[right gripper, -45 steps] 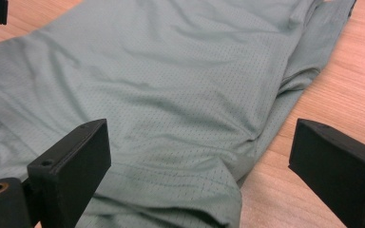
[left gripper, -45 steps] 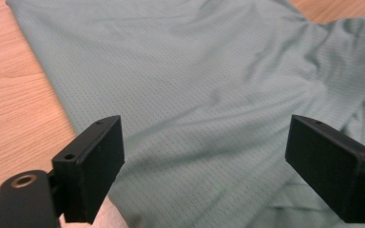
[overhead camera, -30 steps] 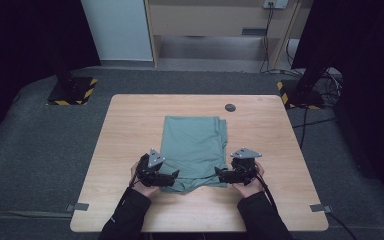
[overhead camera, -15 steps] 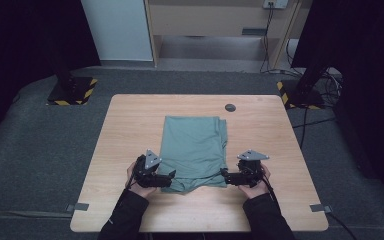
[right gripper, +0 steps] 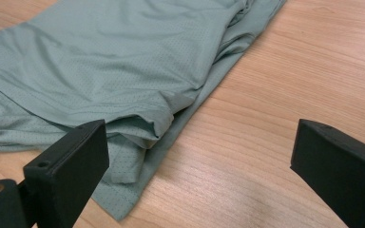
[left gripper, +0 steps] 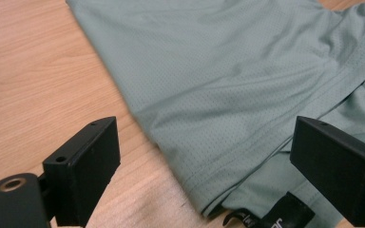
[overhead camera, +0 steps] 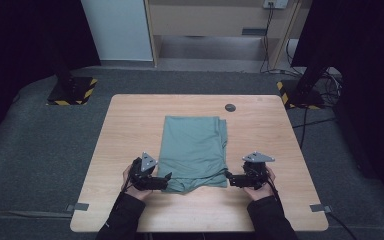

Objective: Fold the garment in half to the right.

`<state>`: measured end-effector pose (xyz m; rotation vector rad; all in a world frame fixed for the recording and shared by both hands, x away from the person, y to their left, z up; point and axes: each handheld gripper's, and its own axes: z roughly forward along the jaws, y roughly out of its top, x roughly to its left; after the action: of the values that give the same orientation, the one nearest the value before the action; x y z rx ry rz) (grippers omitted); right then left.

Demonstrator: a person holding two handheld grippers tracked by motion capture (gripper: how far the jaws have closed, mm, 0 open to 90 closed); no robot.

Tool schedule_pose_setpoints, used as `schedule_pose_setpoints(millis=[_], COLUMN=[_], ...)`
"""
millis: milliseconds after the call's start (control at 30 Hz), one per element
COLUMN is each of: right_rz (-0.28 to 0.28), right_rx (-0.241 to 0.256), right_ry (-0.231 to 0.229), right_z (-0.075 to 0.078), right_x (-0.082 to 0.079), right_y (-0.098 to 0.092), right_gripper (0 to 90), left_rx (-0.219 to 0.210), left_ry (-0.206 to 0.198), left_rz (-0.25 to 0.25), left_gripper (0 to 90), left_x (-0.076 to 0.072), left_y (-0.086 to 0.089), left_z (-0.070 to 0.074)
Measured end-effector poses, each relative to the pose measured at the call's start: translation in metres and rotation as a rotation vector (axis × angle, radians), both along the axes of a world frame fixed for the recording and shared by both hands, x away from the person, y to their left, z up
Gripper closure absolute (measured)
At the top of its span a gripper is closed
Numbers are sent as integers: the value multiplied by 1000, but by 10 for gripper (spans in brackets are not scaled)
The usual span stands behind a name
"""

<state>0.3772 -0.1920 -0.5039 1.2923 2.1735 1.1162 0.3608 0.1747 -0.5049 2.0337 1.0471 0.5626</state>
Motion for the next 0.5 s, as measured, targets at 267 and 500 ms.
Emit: schedule_pose_setpoints(millis=[267,500], right_rz=[-16,-24], right_rx=[8,5], right_ry=[10,16], right_z=[-3,-4], right_x=[-2,-4], right_y=[-8,-14], right_gripper=[52,48], left_rx=[-2,-10], left_ry=[10,20], left_rz=[12,24], left_gripper=[81,81], left_x=[-3,-6], left_y=[6,12], left_z=[-2,-4])
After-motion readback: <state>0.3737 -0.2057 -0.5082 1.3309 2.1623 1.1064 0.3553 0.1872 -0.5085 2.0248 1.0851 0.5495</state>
